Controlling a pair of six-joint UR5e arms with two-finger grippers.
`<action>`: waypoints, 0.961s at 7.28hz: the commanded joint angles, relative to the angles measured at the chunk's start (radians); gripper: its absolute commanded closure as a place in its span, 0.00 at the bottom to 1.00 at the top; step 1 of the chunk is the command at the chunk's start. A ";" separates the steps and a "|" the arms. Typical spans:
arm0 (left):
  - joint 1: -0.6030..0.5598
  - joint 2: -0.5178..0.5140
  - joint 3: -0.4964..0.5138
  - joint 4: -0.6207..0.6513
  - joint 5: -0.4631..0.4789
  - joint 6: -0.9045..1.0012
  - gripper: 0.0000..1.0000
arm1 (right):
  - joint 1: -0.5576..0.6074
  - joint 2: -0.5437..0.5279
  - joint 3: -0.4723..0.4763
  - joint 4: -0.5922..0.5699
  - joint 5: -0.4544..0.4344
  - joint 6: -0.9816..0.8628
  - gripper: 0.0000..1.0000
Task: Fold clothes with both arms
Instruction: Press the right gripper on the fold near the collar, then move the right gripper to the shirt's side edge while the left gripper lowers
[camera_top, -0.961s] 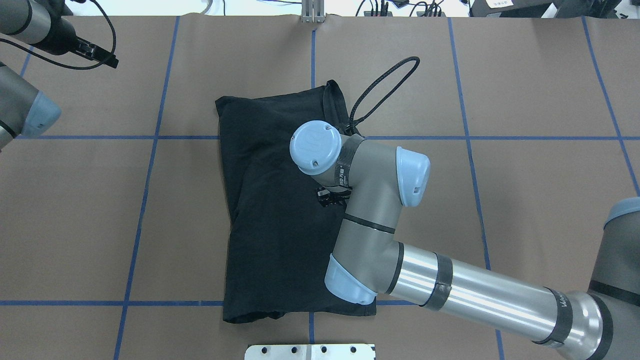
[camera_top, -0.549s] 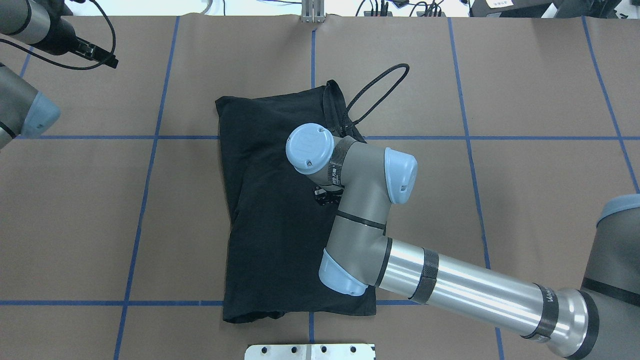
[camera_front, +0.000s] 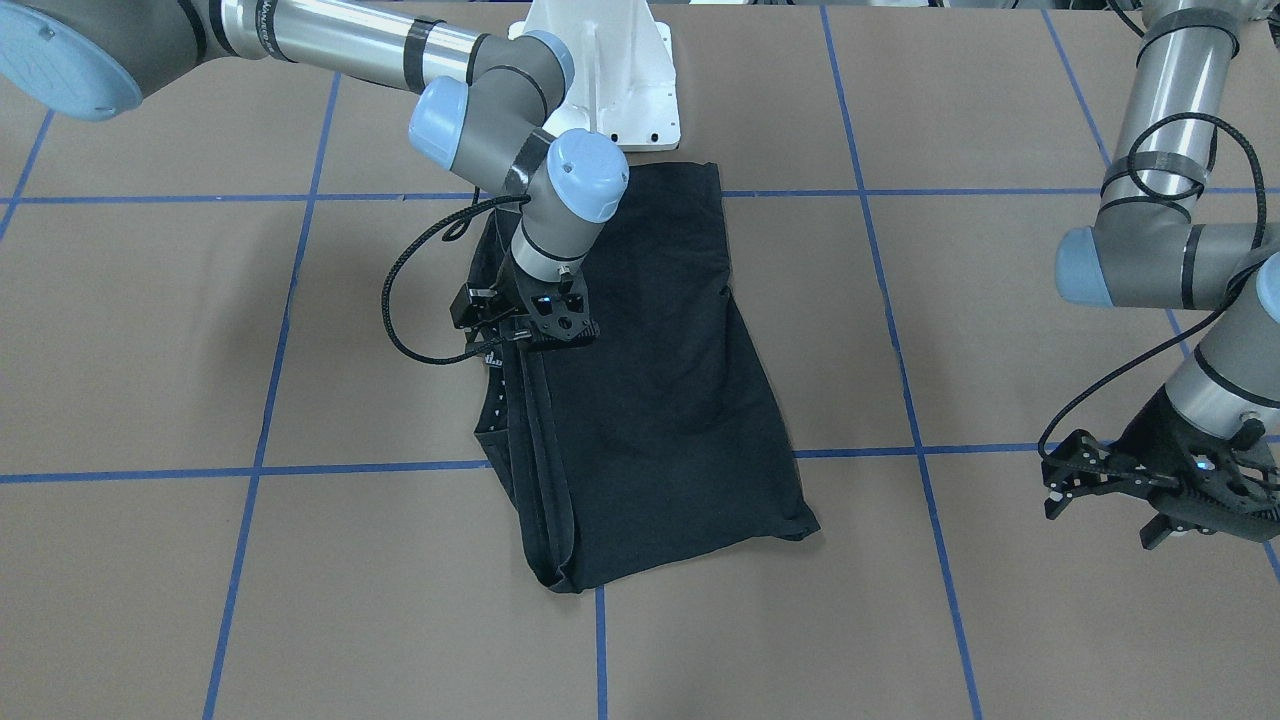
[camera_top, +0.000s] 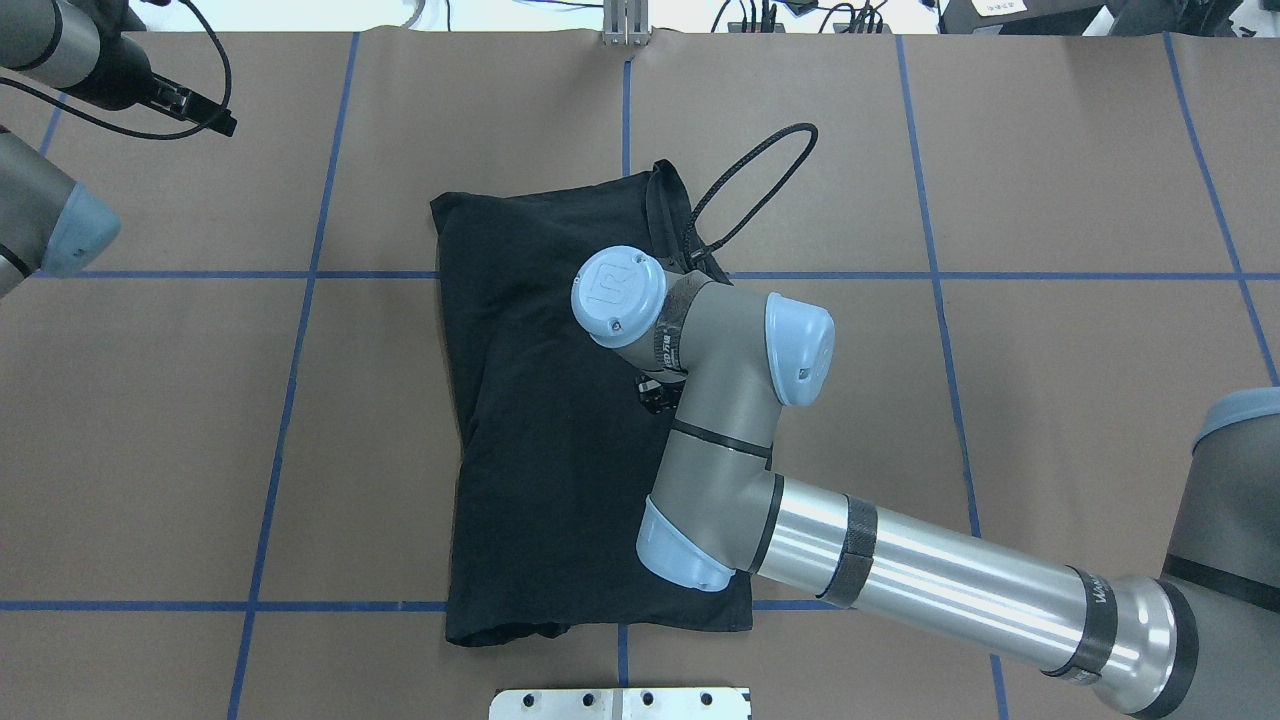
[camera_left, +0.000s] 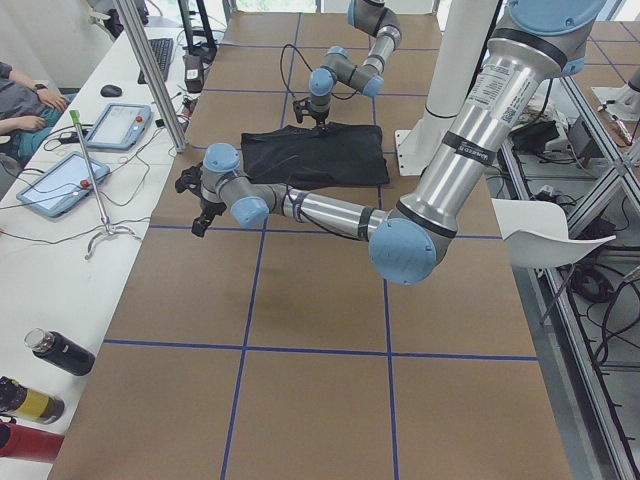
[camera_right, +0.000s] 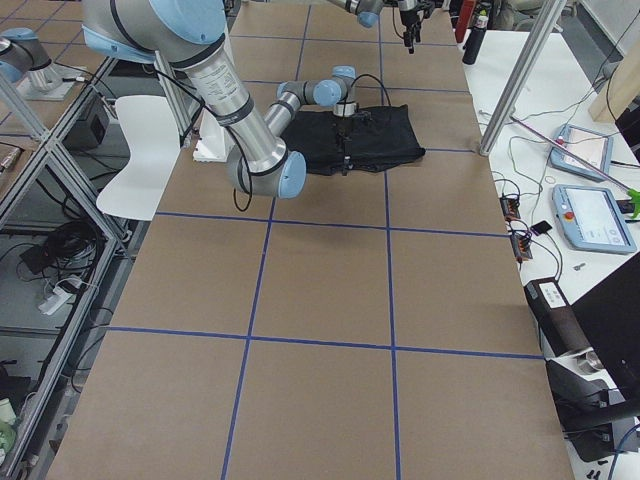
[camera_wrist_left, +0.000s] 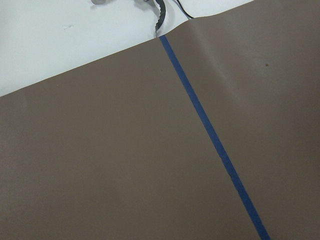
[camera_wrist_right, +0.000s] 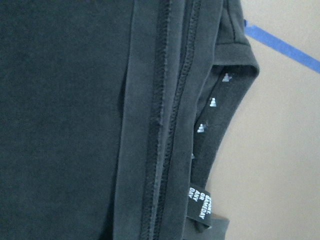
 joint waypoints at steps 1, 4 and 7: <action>0.000 0.001 0.000 0.000 0.000 0.000 0.00 | 0.020 -0.003 0.005 -0.023 -0.001 -0.035 0.00; 0.000 0.000 0.000 0.002 0.000 -0.002 0.00 | 0.077 -0.087 0.035 -0.026 -0.006 -0.119 0.00; 0.000 0.000 0.001 0.002 0.000 -0.002 0.00 | 0.117 -0.116 0.100 -0.022 0.005 -0.166 0.00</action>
